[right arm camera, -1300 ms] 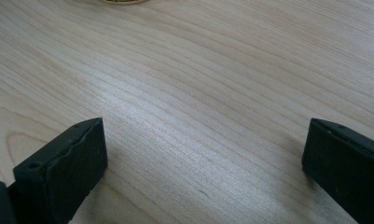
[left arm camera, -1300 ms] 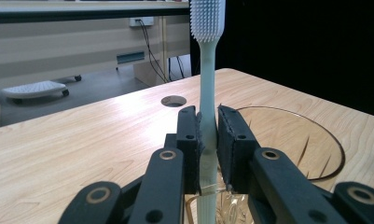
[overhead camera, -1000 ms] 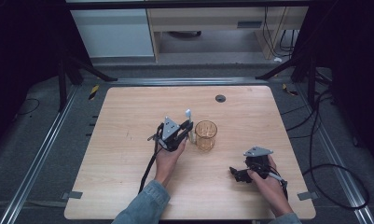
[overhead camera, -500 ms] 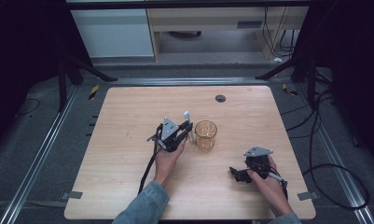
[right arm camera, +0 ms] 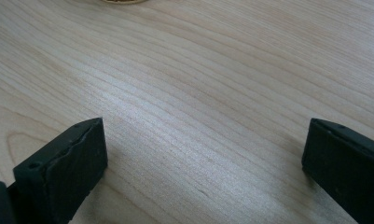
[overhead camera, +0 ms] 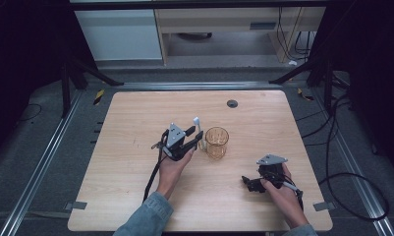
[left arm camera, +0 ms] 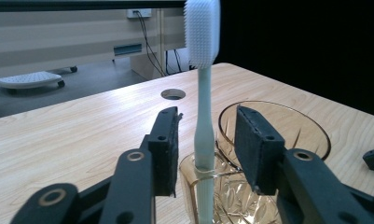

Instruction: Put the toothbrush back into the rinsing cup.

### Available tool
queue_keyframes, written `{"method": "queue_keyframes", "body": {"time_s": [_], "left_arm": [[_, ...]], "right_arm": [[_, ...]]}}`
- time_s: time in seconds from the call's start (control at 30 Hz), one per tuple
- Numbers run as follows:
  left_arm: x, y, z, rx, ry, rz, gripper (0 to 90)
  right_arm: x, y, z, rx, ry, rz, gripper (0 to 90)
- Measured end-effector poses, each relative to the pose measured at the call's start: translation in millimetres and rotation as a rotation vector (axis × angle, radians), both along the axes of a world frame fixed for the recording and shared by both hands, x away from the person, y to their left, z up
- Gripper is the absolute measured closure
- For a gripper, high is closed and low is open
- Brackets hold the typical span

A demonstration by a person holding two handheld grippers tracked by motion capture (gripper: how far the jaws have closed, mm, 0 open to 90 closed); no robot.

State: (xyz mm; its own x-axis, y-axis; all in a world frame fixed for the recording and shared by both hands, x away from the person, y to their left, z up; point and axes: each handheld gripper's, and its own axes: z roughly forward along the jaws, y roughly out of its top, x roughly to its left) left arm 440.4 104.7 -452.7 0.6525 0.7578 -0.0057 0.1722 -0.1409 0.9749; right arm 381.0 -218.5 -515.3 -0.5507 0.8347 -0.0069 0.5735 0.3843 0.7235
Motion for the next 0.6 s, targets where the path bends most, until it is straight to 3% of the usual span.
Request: {"method": "queue_keyframes", "body": {"time_s": [0.6], "left_arm": [[-8.5,5.8,4.2,0.087,0.022,-0.045,29.5]], "right_arm": [[0.2,-0.1,0.0,-0.001,-0.001,0.001,0.4]]}}
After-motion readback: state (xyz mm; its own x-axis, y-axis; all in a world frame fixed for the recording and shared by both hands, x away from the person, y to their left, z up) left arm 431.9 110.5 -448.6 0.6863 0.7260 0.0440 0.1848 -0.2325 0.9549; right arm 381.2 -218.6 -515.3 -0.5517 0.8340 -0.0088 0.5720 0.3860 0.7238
